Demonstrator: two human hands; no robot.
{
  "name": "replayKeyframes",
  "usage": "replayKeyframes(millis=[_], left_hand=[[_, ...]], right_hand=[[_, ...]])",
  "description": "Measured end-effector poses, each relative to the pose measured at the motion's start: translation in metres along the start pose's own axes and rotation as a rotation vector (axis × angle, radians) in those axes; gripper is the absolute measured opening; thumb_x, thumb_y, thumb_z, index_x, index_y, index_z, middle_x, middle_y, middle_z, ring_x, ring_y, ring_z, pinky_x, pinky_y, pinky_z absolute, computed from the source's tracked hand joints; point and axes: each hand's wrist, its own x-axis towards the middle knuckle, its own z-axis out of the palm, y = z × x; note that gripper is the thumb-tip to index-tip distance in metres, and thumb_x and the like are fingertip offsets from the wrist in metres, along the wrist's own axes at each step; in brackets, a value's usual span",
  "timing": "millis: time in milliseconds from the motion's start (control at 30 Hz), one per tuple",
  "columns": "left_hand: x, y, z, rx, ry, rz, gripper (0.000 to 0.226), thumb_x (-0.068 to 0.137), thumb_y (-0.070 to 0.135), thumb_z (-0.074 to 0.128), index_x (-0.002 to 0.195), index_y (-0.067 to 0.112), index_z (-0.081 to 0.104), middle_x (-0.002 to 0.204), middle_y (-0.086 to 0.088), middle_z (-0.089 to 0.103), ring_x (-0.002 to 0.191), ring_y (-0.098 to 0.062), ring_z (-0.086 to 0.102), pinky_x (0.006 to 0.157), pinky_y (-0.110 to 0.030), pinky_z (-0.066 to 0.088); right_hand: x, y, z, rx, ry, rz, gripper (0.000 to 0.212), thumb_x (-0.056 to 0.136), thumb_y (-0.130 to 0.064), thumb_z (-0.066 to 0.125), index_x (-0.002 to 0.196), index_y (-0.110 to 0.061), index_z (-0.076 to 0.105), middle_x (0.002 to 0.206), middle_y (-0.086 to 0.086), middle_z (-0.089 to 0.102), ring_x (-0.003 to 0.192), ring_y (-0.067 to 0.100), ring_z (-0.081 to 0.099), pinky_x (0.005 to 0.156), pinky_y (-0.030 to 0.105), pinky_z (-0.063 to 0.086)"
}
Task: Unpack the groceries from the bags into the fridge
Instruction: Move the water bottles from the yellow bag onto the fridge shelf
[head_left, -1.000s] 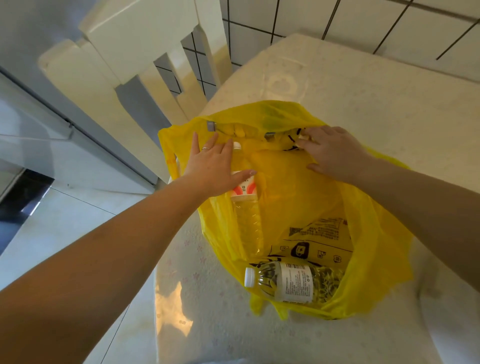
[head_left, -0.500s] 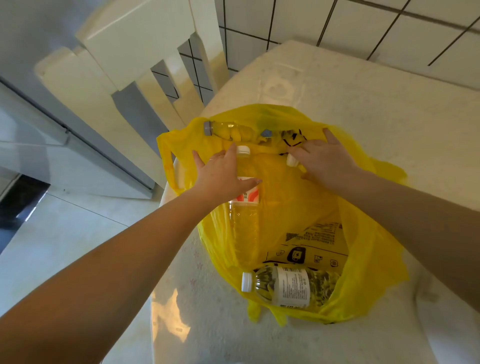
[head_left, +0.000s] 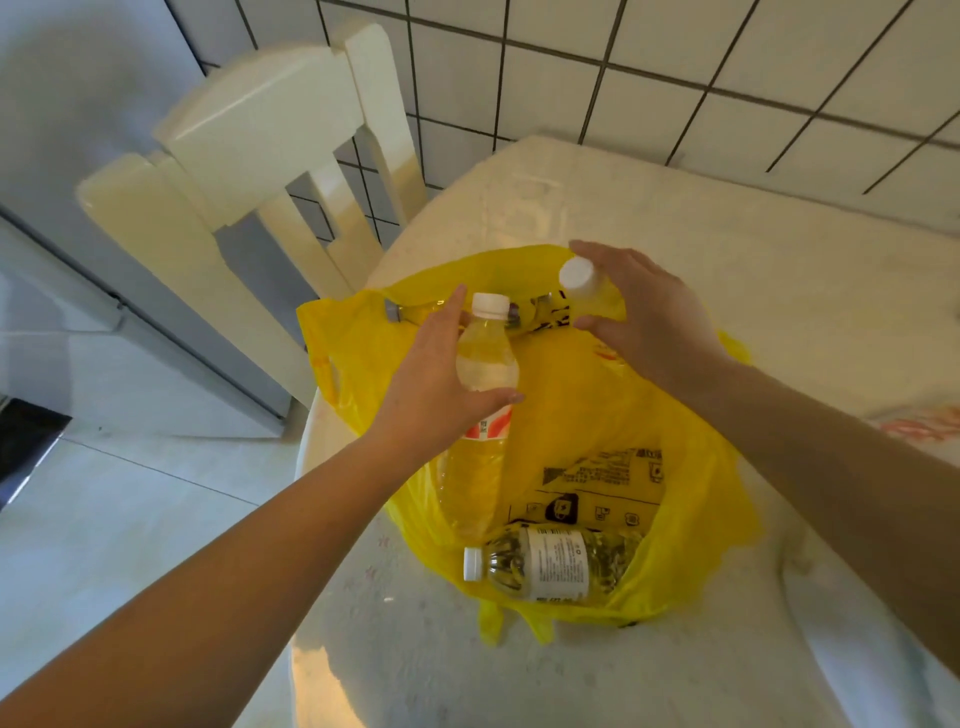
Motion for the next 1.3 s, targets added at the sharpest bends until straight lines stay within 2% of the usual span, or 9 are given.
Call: replayKeyframes(millis=[100, 233, 433, 567, 667, 800, 933, 1100, 1300], left_hand=[[-0.008, 0.008, -0.005, 0.017, 0.025, 0.067, 0.110, 0.063, 0.036, 0.083, 0.148, 0.021, 0.014, 0.138, 0.002, 0.036, 0.125, -0.008, 0.034, 0.095, -0.012, 0.024], [-0.016, 0.023, -0.014, 0.082, 0.066, 0.185, 0.107, 0.061, 0.032, 0.084, 0.146, 0.013, 0.021, 0.135, -0.004, 0.038, 0.122, -0.006, 0.027, 0.096, -0.007, 0.016], [-0.019, 0.028, -0.019, 0.115, 0.106, 0.237, 0.107, 0.061, 0.031, 0.085, 0.145, 0.011, 0.022, 0.133, -0.003, 0.036, 0.117, 0.004, 0.024, 0.098, 0.001, 0.011], [-0.028, 0.017, -0.018, 0.091, 0.133, 0.209, 0.100, 0.061, 0.031, 0.086, 0.142, 0.011, 0.030, 0.134, -0.005, 0.038, 0.123, -0.007, 0.028, 0.099, -0.004, 0.016], [-0.027, 0.017, -0.018, 0.054, 0.110, 0.180, 0.095, 0.062, 0.030, 0.085, 0.139, 0.015, 0.032, 0.128, 0.007, 0.035, 0.117, 0.002, 0.028, 0.095, 0.002, 0.019], [-0.031, 0.018, -0.018, 0.044, 0.012, 0.116, 0.089, 0.067, 0.039, 0.080, 0.139, 0.022, 0.030, 0.127, 0.013, 0.035, 0.114, 0.009, 0.025, 0.095, -0.013, 0.026], [-0.040, 0.015, -0.016, 0.061, -0.012, 0.054, 0.093, 0.068, 0.041, 0.078, 0.142, 0.023, 0.025, 0.141, 0.006, 0.035, 0.119, 0.002, 0.028, 0.094, -0.012, 0.024], [-0.044, 0.007, -0.016, 0.024, -0.013, 0.008, 0.094, 0.068, 0.039, 0.079, 0.142, 0.029, 0.024, 0.144, 0.006, 0.035, 0.131, -0.010, 0.031, 0.097, -0.017, 0.025], [-0.048, 0.018, -0.036, -0.088, 0.055, 0.002, 0.087, 0.062, 0.037, 0.084, 0.130, 0.039, 0.030, 0.122, 0.019, 0.043, 0.119, -0.012, 0.044, 0.094, -0.032, 0.044]], right_hand=[[-0.002, -0.005, -0.010, 0.161, 0.077, 0.095, 0.074, 0.076, -0.020, 0.075, 0.140, -0.028, 0.039, 0.136, -0.004, 0.050, 0.124, 0.013, 0.045, 0.097, 0.017, 0.032], [-0.011, -0.006, -0.008, 0.464, 0.187, 0.211, 0.079, 0.076, -0.015, 0.075, 0.141, -0.034, 0.035, 0.137, -0.002, 0.050, 0.126, 0.014, 0.047, 0.106, 0.042, 0.040], [-0.029, -0.026, -0.006, 0.512, 0.119, 0.104, 0.085, 0.074, -0.017, 0.077, 0.132, -0.057, 0.029, 0.134, -0.003, 0.053, 0.127, 0.013, 0.047, 0.104, 0.044, 0.041], [-0.043, -0.025, -0.003, 0.489, 0.022, 0.111, 0.087, 0.073, -0.017, 0.078, 0.137, -0.047, 0.028, 0.137, -0.004, 0.052, 0.129, 0.010, 0.044, 0.108, 0.039, 0.038], [-0.045, -0.022, -0.004, 0.491, -0.002, 0.147, 0.081, 0.072, -0.019, 0.079, 0.137, -0.037, 0.035, 0.134, -0.005, 0.054, 0.127, 0.008, 0.047, 0.106, 0.034, 0.040], [-0.046, -0.019, 0.002, 0.437, -0.044, 0.184, 0.067, 0.070, -0.033, 0.079, 0.129, -0.023, 0.048, 0.127, -0.006, 0.056, 0.118, 0.013, 0.051, 0.100, 0.043, 0.044], [-0.053, -0.017, 0.011, 0.421, -0.153, 0.254, 0.099, 0.054, -0.065, 0.071, 0.139, -0.027, 0.035, 0.135, -0.005, 0.046, 0.124, 0.016, 0.045, 0.101, 0.045, 0.043], [-0.054, -0.021, 0.017, 0.319, -0.090, 0.264, 0.088, 0.068, -0.035, 0.081, 0.139, -0.024, 0.032, 0.133, -0.001, 0.047, 0.119, 0.017, 0.046, 0.095, 0.040, 0.046], [-0.065, -0.037, -0.003, 0.359, -0.061, 0.234, 0.082, 0.066, -0.032, 0.083, 0.133, -0.030, 0.035, 0.125, -0.008, 0.052, 0.113, 0.016, 0.051, 0.091, 0.044, 0.050]])
